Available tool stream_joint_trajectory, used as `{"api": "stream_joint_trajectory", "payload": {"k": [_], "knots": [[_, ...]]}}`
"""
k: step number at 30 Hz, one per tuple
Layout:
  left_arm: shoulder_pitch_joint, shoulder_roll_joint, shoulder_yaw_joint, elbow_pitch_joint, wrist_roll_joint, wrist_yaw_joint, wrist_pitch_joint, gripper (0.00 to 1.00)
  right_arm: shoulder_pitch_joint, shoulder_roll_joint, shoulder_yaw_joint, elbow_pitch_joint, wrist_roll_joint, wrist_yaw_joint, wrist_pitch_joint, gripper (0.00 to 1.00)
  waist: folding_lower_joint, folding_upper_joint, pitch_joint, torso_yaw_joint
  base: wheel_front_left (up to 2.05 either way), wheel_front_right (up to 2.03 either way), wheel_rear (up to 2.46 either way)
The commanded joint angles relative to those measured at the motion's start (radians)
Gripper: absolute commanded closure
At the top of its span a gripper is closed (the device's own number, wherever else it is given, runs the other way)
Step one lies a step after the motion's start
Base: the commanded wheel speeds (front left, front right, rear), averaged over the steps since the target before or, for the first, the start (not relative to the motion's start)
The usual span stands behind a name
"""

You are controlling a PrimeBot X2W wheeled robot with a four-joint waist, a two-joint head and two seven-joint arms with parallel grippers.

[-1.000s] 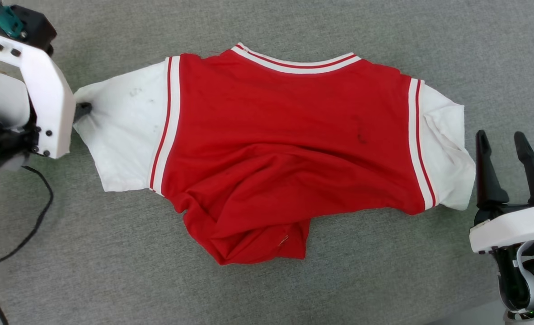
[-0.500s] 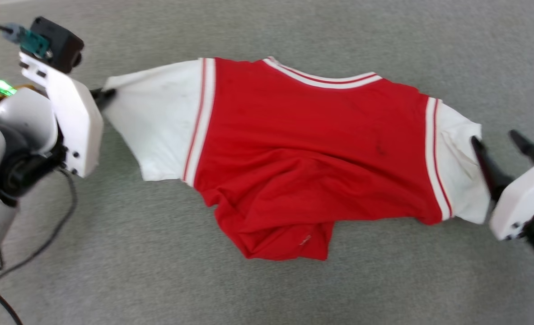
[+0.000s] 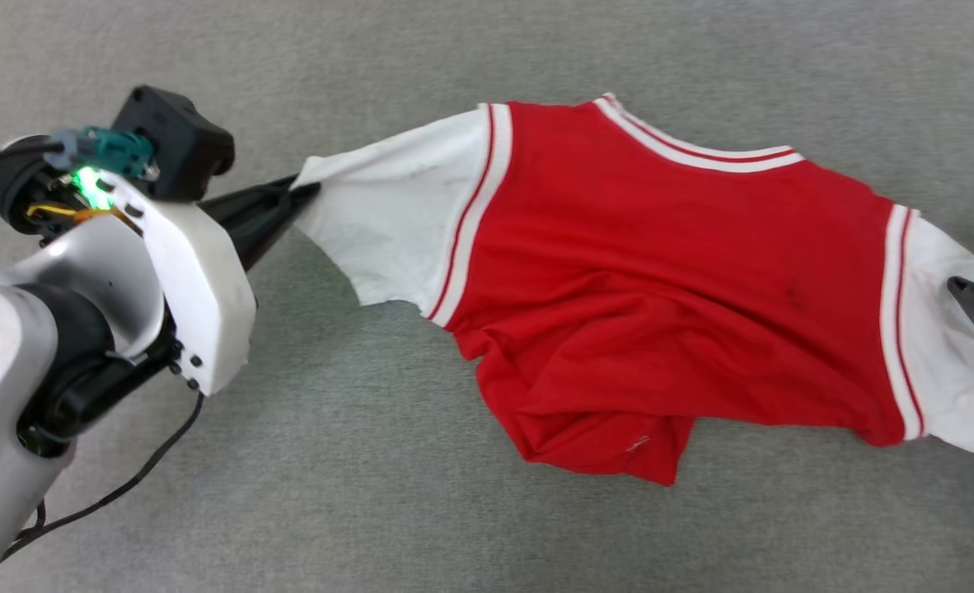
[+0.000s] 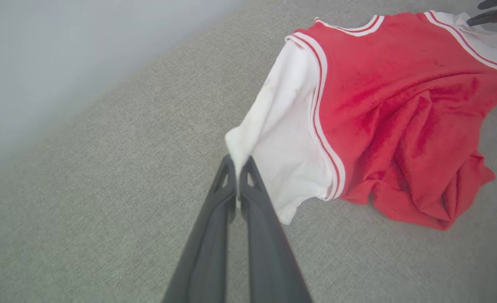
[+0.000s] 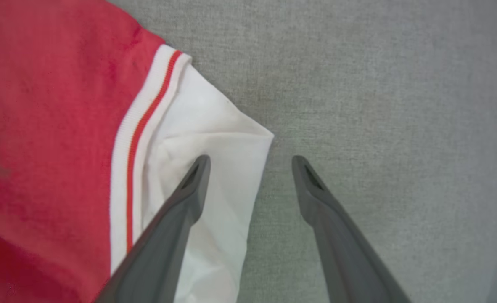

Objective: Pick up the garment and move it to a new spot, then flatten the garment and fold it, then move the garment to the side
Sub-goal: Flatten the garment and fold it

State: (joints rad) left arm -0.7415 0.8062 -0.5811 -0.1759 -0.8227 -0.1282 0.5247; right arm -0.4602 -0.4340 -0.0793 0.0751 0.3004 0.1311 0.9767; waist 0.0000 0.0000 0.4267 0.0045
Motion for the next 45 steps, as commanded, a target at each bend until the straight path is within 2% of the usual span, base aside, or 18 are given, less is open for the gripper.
{"api": "stream_joint_trajectory", "payload": {"k": [1, 3, 11, 12, 13, 14, 21, 27, 38, 45], "knots": [[0.013, 0.002, -0.005, -0.021, 0.010, 0.004, -0.007, 1.00, -0.017, -0.009, 0.000, 0.022, -0.009, -0.001, 0.001, 0.00, 0.0000, 0.0000, 0.015, 0.022, 0.00, 0.00, 0.00], [0.022, 0.002, -0.009, -0.044, 0.017, 0.008, -0.012, 1.00, -0.020, -0.017, 0.008, 0.054, -0.019, -0.001, -0.006, 0.00, 0.0000, 0.0000, 0.022, 0.033, 0.00, 0.00, 0.00], [0.040, -0.003, -0.012, -0.086, 0.024, 0.020, -0.031, 1.00, 0.020, 0.021, 0.080, 0.184, 0.008, 0.001, -0.031, 0.00, 0.0000, 0.0000, 0.041, 0.053, 0.00, 0.00, 0.00], [0.040, 0.001, -0.011, -0.082, 0.030, 0.021, -0.033, 1.00, 0.030, 0.025, 0.095, 0.196, 0.014, 0.001, -0.032, 0.25, 0.0000, 0.0000, 0.041, 0.054, 0.00, 0.00, 0.00], [0.040, 0.003, -0.012, -0.078, 0.032, 0.022, -0.036, 1.00, 0.038, 0.024, 0.109, 0.205, 0.016, 0.002, -0.034, 0.88, 0.0000, 0.0000, 0.040, 0.054, 0.00, 0.00, 0.00], [0.042, 0.003, -0.012, -0.072, 0.034, 0.024, -0.039, 1.00, 0.044, 0.020, 0.120, 0.212, 0.019, 0.002, -0.042, 1.00, 0.0000, 0.0000, 0.036, 0.053, 0.00, 0.00, 0.00], [0.073, 0.001, 0.011, -0.027, 0.039, 0.042, -0.104, 1.00, -0.004, -0.040, 0.107, 0.200, 0.021, -0.001, -0.172, 1.00, 0.0000, 0.0000, -0.039, 0.033, 0.00, 0.00, 0.00], [0.121, 0.018, 0.051, -0.010, 0.023, 0.068, -0.168, 1.00, -0.060, -0.059, 0.083, 0.158, 0.051, -0.001, -0.258, 1.00, 0.0000, 0.0000, -0.150, 0.007, 0.00, 0.00, 0.00], [0.191, 0.100, 0.193, -0.093, 0.047, 0.180, -0.296, 1.00, -0.123, -0.116, 0.091, -0.019, 0.092, -0.001, -0.394, 1.00, 0.0000, 0.0000, -0.302, -0.019, 0.00, 0.00, 0.00], [0.217, 0.160, 0.310, -0.166, 0.057, 0.252, -0.364, 1.00, -0.158, -0.119, 0.099, -0.138, 0.126, -0.001, -0.430, 1.00, 0.0000, 0.0000, -0.352, -0.027, 0.00, 0.00, 0.00]]}}
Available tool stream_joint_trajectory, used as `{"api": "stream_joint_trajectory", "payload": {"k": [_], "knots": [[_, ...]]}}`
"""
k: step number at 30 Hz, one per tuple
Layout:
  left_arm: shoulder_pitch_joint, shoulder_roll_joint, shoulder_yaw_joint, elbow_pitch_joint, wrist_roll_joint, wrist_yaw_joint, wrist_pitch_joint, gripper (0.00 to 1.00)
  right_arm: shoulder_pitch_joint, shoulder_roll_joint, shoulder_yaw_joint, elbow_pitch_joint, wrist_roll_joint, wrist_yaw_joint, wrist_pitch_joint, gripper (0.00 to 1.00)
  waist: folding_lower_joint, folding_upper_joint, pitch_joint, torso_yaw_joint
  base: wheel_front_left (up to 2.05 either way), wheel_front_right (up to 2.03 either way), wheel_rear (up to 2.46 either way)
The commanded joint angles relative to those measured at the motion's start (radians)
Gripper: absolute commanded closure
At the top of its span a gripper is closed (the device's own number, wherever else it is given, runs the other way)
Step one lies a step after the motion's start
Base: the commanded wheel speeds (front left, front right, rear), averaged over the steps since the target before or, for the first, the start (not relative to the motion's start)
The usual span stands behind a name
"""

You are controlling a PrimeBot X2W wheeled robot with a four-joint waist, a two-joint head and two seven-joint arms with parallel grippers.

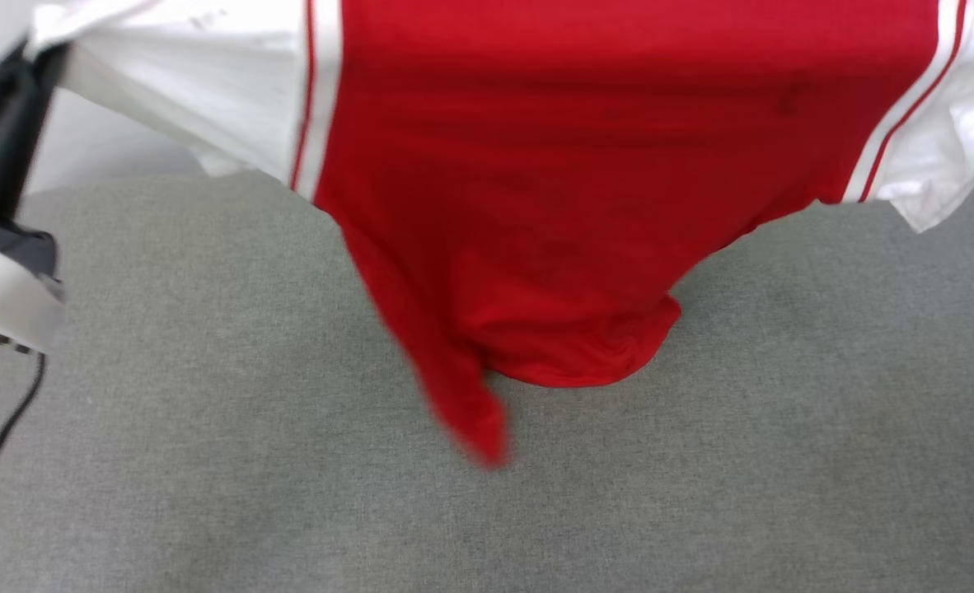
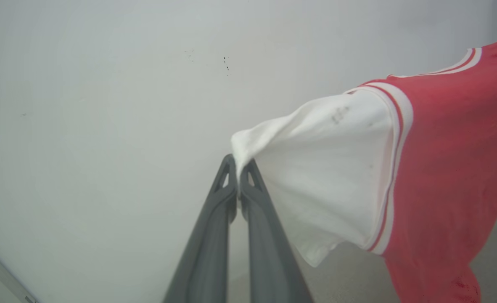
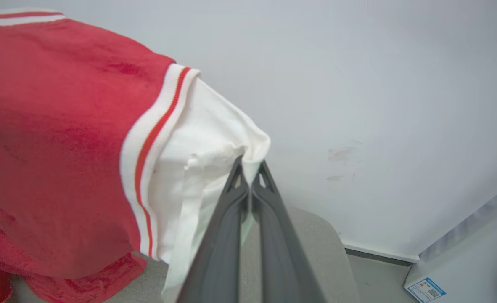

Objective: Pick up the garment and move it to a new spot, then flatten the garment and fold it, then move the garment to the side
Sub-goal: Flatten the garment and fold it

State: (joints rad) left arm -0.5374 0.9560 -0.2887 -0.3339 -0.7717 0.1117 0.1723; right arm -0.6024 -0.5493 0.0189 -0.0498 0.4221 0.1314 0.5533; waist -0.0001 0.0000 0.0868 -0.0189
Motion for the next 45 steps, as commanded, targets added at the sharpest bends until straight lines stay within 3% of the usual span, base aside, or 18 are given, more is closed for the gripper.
{"api": "stream_joint_trajectory", "payload": {"k": [1, 16, 24, 29, 33, 45], "knots": [[0.018, 0.018, 0.033, -0.016, 0.009, 0.021, -0.020, 1.00, -0.021, -0.003, 0.001, -0.031, 0.008, -0.001, -0.009, 1.00, 0.0001, 0.0000, -0.016, -0.004, 0.00, 0.00, 0.00], [-0.004, 0.072, 0.206, -0.087, 0.007, 0.083, -0.116, 1.00, -0.161, 0.015, -0.005, -0.142, 0.025, -0.001, -0.059, 1.00, 0.0001, 0.0000, -0.001, -0.003, 0.00, 0.00, 0.00], [-0.118, 0.067, 0.209, -0.022, 0.002, 0.048, -0.140, 1.00, -0.283, 0.007, 0.038, -0.091, -0.014, -0.001, -0.073, 1.00, 0.0001, 0.0000, 0.128, 0.007, 0.00, 0.00, 0.00], [-0.280, 0.044, 0.144, 0.086, 0.027, -0.015, -0.145, 1.00, -0.417, -0.011, 0.084, 0.005, -0.054, -0.001, -0.108, 1.00, 0.0001, 0.0000, 0.242, 0.021, 0.00, 0.00, 0.00], [-0.477, -0.014, 0.082, 0.212, 0.069, -0.062, -0.161, 1.00, -0.553, 0.001, 0.118, 0.117, -0.095, -0.002, -0.157, 1.00, 0.0001, 0.0000, 0.342, 0.024, 0.00, 0.00, 0.00], [-1.009, -0.234, -0.013, 0.674, 0.178, -0.131, -0.320, 1.00, -0.977, 0.090, 0.086, 0.493, -0.250, -0.002, -0.353, 1.00, 0.0001, 0.0000, 0.552, 0.048, 0.00, 0.00, 0.00]]}}
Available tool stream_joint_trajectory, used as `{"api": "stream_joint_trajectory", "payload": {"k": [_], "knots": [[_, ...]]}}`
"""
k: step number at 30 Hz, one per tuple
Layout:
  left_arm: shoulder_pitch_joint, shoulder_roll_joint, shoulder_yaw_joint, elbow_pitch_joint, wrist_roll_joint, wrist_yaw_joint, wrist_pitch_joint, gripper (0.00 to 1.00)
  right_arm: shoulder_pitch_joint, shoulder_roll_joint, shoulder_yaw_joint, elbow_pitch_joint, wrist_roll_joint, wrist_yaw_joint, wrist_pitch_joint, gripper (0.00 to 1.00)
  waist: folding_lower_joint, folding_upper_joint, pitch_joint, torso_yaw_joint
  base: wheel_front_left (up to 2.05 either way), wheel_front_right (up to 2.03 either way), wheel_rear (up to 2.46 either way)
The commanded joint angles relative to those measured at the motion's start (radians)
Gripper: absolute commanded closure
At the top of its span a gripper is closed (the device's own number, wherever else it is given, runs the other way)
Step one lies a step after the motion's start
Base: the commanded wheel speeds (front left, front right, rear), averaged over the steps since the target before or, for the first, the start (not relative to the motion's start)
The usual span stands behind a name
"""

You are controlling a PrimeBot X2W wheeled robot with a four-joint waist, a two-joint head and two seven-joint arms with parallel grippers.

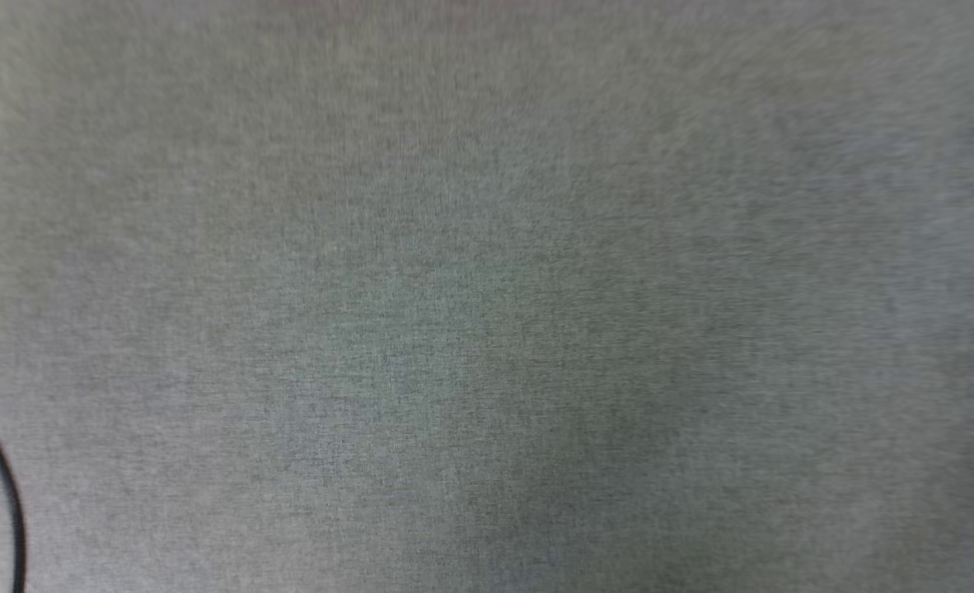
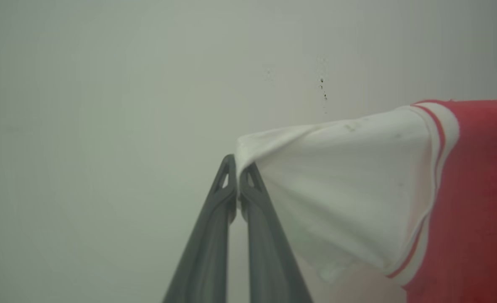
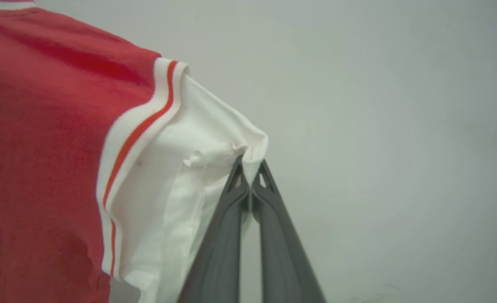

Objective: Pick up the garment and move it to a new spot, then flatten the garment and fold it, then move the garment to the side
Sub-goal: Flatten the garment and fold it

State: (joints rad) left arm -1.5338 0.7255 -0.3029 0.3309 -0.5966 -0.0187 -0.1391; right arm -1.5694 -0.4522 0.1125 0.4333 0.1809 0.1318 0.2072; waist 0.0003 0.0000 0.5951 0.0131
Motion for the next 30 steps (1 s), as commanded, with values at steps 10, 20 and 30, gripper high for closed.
{"api": "stream_joint_trajectory", "payload": {"k": [10, 20, 30], "knots": [[-0.022, -0.138, -0.064, 0.221, 0.042, -0.067, -0.121, 1.00, -0.010, 0.013, 0.056, 0.191, -0.075, -0.002, -0.158, 1.00, -0.0003, 0.0000, 0.095, 0.075, 0.00, 0.00, 0.00], [0.347, -0.230, -0.059, 0.174, 0.092, -0.091, -0.127, 1.00, 0.289, -0.003, 0.147, 0.241, 0.055, -0.002, -0.231, 1.00, -0.0003, 0.0000, -0.045, 0.089, 0.00, 0.00, 0.00], [0.892, -0.254, -0.078, 0.071, 0.157, -0.087, -0.127, 1.00, 0.780, -0.059, 0.229, 0.107, 0.235, -0.002, -0.201, 1.00, -0.0003, 0.0000, -0.276, 0.083, 0.00, 0.00, 0.00]]}}
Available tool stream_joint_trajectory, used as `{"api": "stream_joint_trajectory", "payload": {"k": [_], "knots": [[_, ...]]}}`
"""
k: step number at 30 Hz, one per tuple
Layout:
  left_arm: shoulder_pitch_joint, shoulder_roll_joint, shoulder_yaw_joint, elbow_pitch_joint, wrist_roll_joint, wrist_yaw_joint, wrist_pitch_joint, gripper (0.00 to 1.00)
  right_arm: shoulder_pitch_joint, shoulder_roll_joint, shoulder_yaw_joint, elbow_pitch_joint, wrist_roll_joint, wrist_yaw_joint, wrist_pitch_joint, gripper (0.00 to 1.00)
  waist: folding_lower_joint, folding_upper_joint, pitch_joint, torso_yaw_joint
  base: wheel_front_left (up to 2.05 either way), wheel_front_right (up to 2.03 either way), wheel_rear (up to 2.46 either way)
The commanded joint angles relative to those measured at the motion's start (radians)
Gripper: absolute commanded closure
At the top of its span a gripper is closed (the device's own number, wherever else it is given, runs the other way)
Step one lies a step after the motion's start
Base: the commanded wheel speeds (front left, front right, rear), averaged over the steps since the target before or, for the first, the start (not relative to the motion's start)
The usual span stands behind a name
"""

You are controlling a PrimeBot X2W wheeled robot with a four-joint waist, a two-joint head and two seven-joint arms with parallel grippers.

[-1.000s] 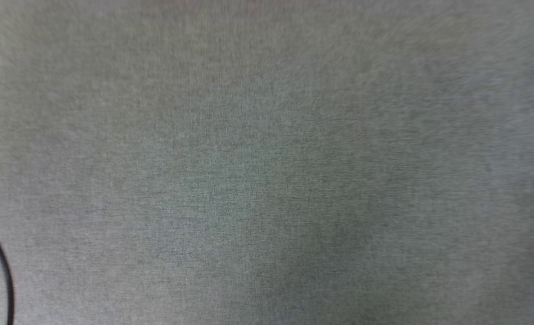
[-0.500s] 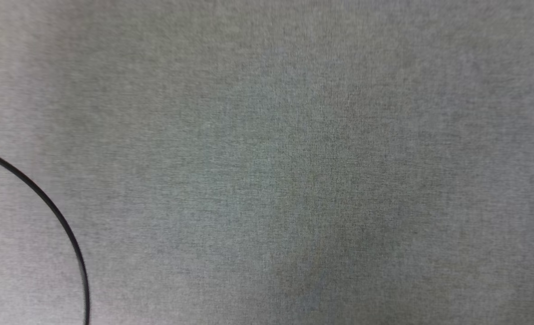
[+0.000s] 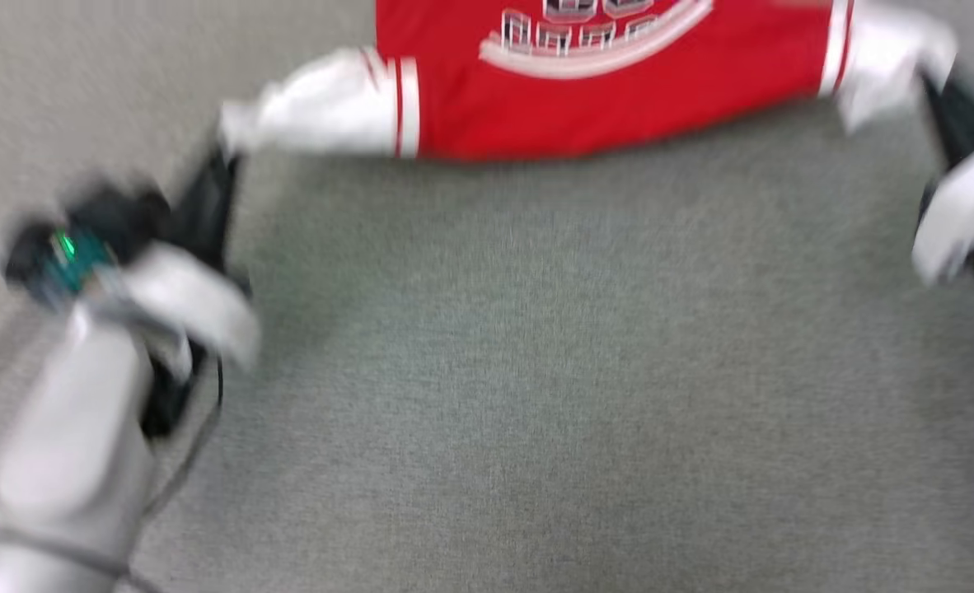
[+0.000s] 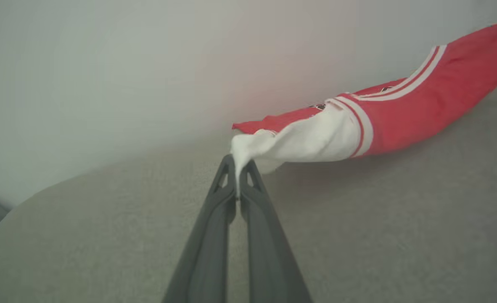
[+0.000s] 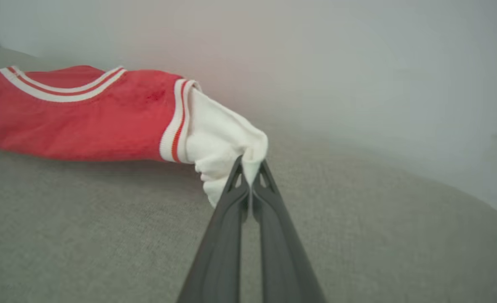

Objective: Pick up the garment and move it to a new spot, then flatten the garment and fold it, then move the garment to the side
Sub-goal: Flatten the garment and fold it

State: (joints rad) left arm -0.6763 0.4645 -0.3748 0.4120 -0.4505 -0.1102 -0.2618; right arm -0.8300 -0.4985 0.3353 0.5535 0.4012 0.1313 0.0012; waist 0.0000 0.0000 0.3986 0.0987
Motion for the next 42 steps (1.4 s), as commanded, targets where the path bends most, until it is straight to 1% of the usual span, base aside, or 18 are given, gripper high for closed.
{"api": "stream_joint_trajectory", "payload": {"k": [1, 3, 6, 10, 12, 14, 18, 22, 23, 26, 28, 31, 34, 35, 36, 37, 39, 42], "knots": [[0.090, 0.016, -0.018, -0.020, 0.019, 0.010, -0.004, 1.00, 0.088, -0.023, 0.018, -0.032, 0.034, -0.001, 0.014, 1.00, 0.0000, 0.0000, -0.099, -0.004, 0.00, 0.00, 0.00], [0.186, 0.025, -0.032, -0.043, 0.015, 0.024, 0.003, 1.00, 0.169, -0.062, 0.034, -0.065, 0.047, -0.001, 0.026, 1.00, 0.0000, 0.0000, -0.128, -0.007, 0.00, 0.00, 0.00], [0.310, 0.045, -0.047, -0.074, 0.002, 0.037, 0.027, 1.00, 0.294, -0.086, 0.041, -0.110, 0.092, -0.001, 0.046, 1.00, 0.0000, 0.0000, -0.166, -0.010, 0.00, 0.00, 0.00], [0.442, 0.072, -0.068, -0.110, -0.008, 0.051, 0.061, 1.00, 0.436, -0.137, 0.062, -0.164, 0.124, -0.001, 0.080, 1.00, 0.0000, 0.0000, -0.217, -0.010, 0.00, 0.00, 0.00], [0.495, 0.086, -0.075, -0.127, -0.012, 0.061, 0.075, 1.00, 0.502, -0.140, 0.060, -0.178, 0.163, -0.001, 0.104, 1.00, 0.0000, 0.0000, -0.239, -0.013, 0.00, 0.00, 0.00], [0.546, 0.094, -0.081, -0.148, -0.015, 0.072, 0.086, 1.00, 0.550, -0.148, 0.061, -0.199, 0.190, -0.001, 0.122, 1.00, 0.0000, 0.0000, -0.256, -0.021, 0.00, 0.00, 0.00], [0.637, 0.113, -0.081, -0.205, -0.041, 0.094, 0.114, 1.00, 0.628, -0.190, 0.092, -0.248, 0.197, -0.001, 0.153, 1.00, 0.0000, 0.0000, -0.282, -0.033, 0.00, 0.00, 0.00], [0.716, 0.141, -0.068, -0.258, -0.051, 0.132, 0.135, 1.00, 0.690, -0.222, 0.093, -0.285, 0.209, -0.001, 0.202, 1.00, 0.0000, 0.0000, -0.305, -0.047, 0.00, 0.00, 0.00], [0.716, 0.141, -0.068, -0.258, -0.051, 0.132, 0.135, 1.00, 0.690, -0.222, 0.093, -0.285, 0.209, -0.001, 0.202, 1.00, 0.0000, 0.0000, -0.305, -0.047, 0.00, 0.00, 0.00], [0.763, 0.150, -0.052, -0.299, -0.069, 0.161, 0.144, 1.00, 0.747, -0.215, 0.078, -0.322, 0.241, -0.001, 0.243, 1.00, 0.0000, 0.0000, -0.313, -0.054, 0.00, 0.00, 0.00], [0.789, 0.154, -0.050, -0.325, -0.075, 0.174, 0.153, 1.00, 0.783, -0.222, 0.067, -0.352, 0.253, -0.001, 0.267, 1.00, 0.0000, 0.0000, -0.311, -0.057, 0.00, 0.00, 0.00], [0.816, 0.159, -0.063, -0.354, -0.085, 0.175, 0.181, 1.00, 0.828, -0.220, 0.041, -0.386, 0.247, -0.001, 0.293, 1.00, 0.0000, 0.0000, -0.309, -0.063, 0.00, 0.00, 0.00], [0.824, 0.164, -0.069, -0.374, -0.087, 0.181, 0.196, 1.00, 0.859, -0.196, 0.012, -0.406, 0.256, -0.001, 0.317, 1.00, 0.0000, 0.0000, -0.305, -0.067, 0.00, 0.00, 0.00], [0.822, 0.163, -0.072, -0.380, -0.084, 0.182, 0.201, 1.00, 0.861, -0.194, 0.002, -0.412, 0.252, -0.001, 0.324, 0.71, 0.0000, 0.0000, -0.303, -0.067, 0.00, 0.00, 0.00], [0.819, 0.161, -0.076, -0.389, -0.084, 0.181, 0.203, 1.00, 0.864, -0.189, -0.006, -0.417, 0.249, -0.001, 0.329, 0.15, 0.0000, 0.0000, -0.302, -0.068, 0.00, 0.00, 0.00], [0.815, 0.159, -0.080, -0.399, -0.084, 0.178, 0.206, 1.00, 0.865, -0.181, -0.018, -0.420, 0.252, -0.001, 0.338, 0.00, 0.0000, 0.0000, -0.301, -0.068, 0.00, 0.00, 0.00], [0.810, 0.157, -0.089, -0.417, -0.080, 0.175, 0.213, 1.00, 0.864, -0.159, -0.039, -0.430, 0.278, -0.001, 0.372, 0.00, 0.0000, 0.0000, -0.300, -0.067, 0.00, 0.00, 0.00], [0.808, 0.154, -0.113, -0.456, -0.068, 0.177, 0.239, 1.00, 0.831, -0.147, -0.092, -0.465, 0.303, -0.001, 0.437, 0.00, 0.0000, 0.0000, -0.297, -0.058, 0.00, 0.00, 0.00]]}}
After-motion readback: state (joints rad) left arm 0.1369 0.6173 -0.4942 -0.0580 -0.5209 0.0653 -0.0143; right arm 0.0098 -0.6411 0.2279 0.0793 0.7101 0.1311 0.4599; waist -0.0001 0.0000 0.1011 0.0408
